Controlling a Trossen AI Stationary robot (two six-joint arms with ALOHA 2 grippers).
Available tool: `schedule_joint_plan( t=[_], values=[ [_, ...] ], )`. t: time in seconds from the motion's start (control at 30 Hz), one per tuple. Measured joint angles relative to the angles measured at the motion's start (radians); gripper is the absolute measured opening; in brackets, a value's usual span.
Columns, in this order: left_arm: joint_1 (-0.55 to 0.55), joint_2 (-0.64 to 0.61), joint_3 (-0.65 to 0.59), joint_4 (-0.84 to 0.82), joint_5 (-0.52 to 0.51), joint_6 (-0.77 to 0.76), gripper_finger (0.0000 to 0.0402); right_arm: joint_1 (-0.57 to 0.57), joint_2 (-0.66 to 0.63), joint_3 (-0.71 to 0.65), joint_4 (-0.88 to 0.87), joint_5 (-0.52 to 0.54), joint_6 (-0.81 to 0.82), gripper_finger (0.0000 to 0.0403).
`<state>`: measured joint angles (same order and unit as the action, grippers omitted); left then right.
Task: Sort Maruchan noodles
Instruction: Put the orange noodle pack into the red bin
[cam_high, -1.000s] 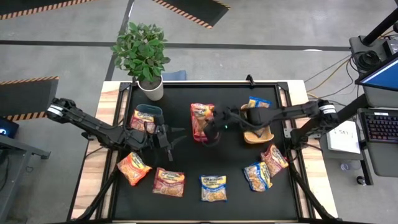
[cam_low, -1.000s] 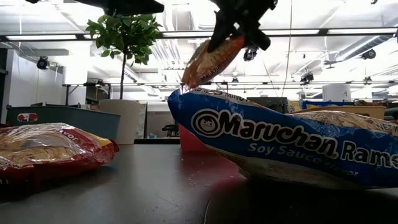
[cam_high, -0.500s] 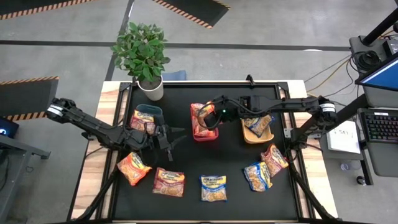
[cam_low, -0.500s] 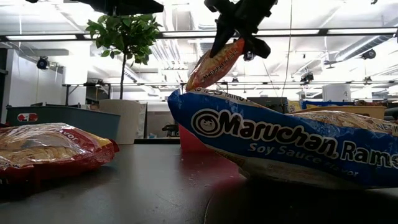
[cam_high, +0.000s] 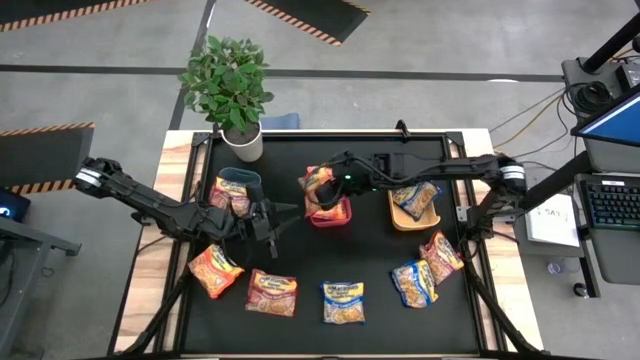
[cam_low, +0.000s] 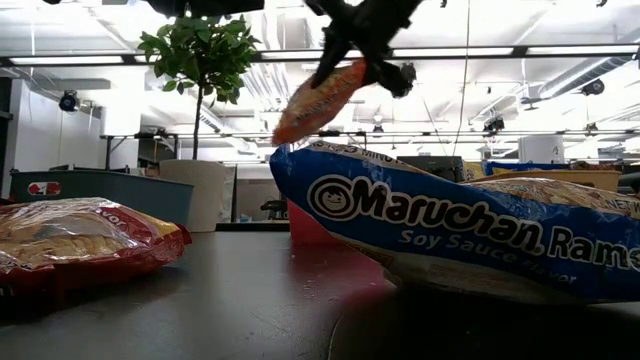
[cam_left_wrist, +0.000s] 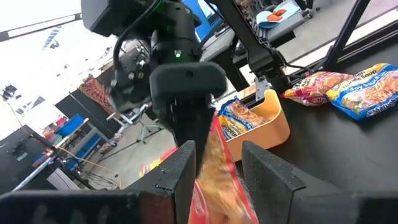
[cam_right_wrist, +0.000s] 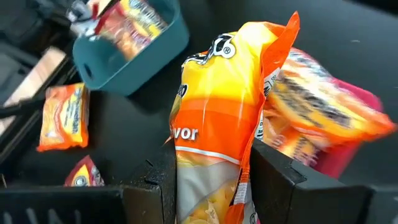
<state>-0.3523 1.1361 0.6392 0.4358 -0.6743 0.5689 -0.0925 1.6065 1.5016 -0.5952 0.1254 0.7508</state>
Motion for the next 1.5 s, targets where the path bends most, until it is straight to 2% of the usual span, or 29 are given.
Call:
schedule_joint_plan(
  t=[0.23, 0.4, 0.7, 1.5],
  values=[
    [0.000, -0.007, 0.000, -0.001, 0.000, 0.003, 0.0115, 0.000, 0.122, 0.222, -0.224, -0.029, -0.057, 0.0143],
    [0.001, -0.008, 0.000, -0.002, 0.000, 0.003, 0.0115, -0.005, 0.148, 0.307, -0.415, -0.021, -0.036, 0.0143],
    [0.001, -0.008, 0.000, -0.002, 0.000, 0.003, 0.0115, -0.047, 0.171, 0.286, -0.542, 0.006, 0.016, 0.0143],
    [0.001, -0.008, 0.000, -0.006, 0.000, 0.003, 0.0115, -0.063, 0.274, 0.258, -0.566, 0.007, -0.003, 0.0143]
  ],
)
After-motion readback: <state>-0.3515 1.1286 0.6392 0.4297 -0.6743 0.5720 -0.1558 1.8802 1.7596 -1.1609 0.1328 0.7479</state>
